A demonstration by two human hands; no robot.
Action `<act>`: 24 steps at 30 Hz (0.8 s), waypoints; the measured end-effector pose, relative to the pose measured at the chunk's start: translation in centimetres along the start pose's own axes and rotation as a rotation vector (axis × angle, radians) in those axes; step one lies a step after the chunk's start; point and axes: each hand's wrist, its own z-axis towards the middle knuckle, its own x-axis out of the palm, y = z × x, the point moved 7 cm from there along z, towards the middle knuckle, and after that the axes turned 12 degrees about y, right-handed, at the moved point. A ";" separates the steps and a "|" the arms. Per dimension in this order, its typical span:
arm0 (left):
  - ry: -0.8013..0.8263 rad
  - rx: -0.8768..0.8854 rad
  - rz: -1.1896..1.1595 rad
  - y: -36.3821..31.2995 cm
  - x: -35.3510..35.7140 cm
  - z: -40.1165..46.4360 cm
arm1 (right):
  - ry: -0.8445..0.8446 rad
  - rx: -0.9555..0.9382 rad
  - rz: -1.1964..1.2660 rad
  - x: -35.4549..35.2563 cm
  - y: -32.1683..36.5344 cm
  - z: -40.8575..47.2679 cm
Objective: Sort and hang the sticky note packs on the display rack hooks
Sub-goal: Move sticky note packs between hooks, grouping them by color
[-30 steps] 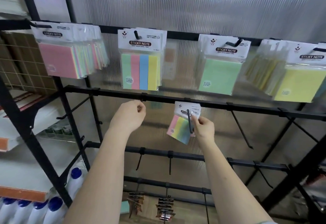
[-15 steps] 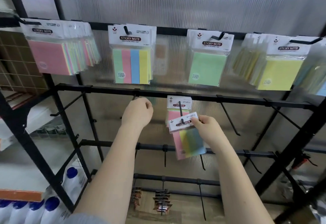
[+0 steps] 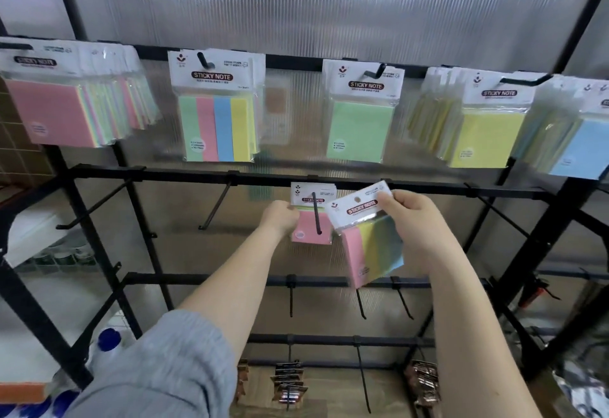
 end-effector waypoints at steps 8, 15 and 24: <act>-0.091 -0.017 -0.053 0.4 1.7 -0.5 | -0.145 -0.032 0.105 -2.9 -0.1 0.3; -0.246 0.008 -0.236 1.0 1.8 -1.7 | -0.153 -0.026 0.129 -3.2 -0.6 0.5; -0.115 0.093 -0.312 0.0 3.3 -1.1 | -0.171 -0.023 0.121 -3.6 -0.8 -0.2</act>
